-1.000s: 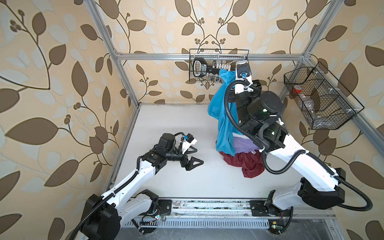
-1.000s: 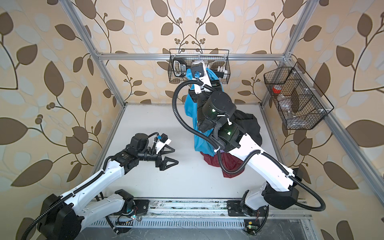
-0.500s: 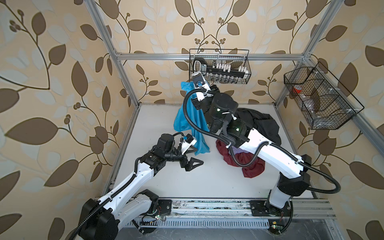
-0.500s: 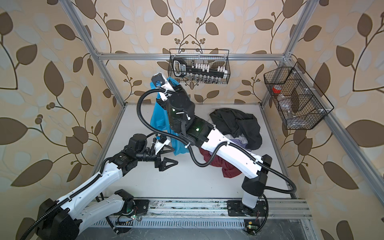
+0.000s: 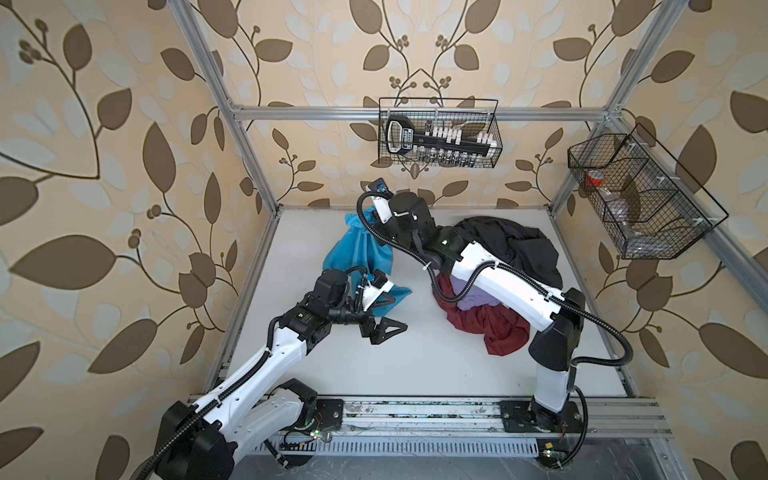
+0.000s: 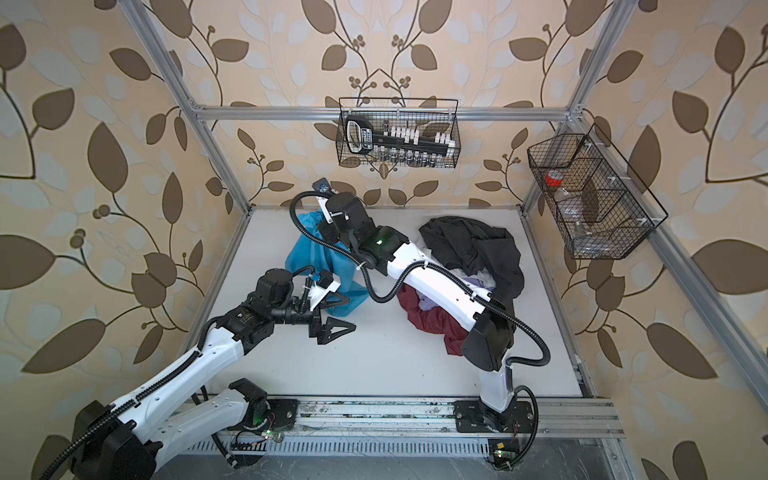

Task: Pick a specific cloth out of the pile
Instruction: 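Swing the held teal shirt across and lower it onto the open table, then set the teal shirt down on the table and open the right gripper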

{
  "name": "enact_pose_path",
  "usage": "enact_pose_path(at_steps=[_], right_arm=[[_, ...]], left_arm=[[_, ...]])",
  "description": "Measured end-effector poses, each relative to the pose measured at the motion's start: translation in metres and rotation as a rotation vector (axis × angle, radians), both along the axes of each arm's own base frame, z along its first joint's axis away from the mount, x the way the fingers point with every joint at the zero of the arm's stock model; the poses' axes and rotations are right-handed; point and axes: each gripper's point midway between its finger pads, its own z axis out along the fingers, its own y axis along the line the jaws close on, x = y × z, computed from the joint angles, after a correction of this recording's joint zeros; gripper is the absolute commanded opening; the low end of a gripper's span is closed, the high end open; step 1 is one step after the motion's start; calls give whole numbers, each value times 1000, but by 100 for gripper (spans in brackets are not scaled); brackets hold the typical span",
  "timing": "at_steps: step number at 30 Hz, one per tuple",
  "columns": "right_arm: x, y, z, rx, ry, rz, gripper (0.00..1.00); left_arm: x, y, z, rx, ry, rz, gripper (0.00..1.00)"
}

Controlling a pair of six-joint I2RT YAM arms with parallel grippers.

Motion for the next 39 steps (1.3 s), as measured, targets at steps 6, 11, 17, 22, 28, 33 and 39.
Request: enact_pose_path(at_steps=[6,11,17,22,28,33,39], right_arm=[[-2,-11,-80,11,241,72,0],[-31,-1,-134,41,417,173,0],[-59,8,-184,77,585,257,5],[-69,3,-227,57,673,239,37],[-75,-11,-264,6,724,192,60],[-64,-20,-269,-3,709,143,64],[-47,-20,-291,-22,712,98,64]], left_arm=[[-2,1,0,-1,-3,-1,99],[-4,0,1,-4,-10,-7,99],[-5,0,1,-4,-15,-8,99],[-6,-1,2,-4,-19,-14,99],[-6,-1,2,-2,-21,-11,99],[-6,0,2,-3,-26,-9,99],[-6,0,3,-2,-33,-11,99]])
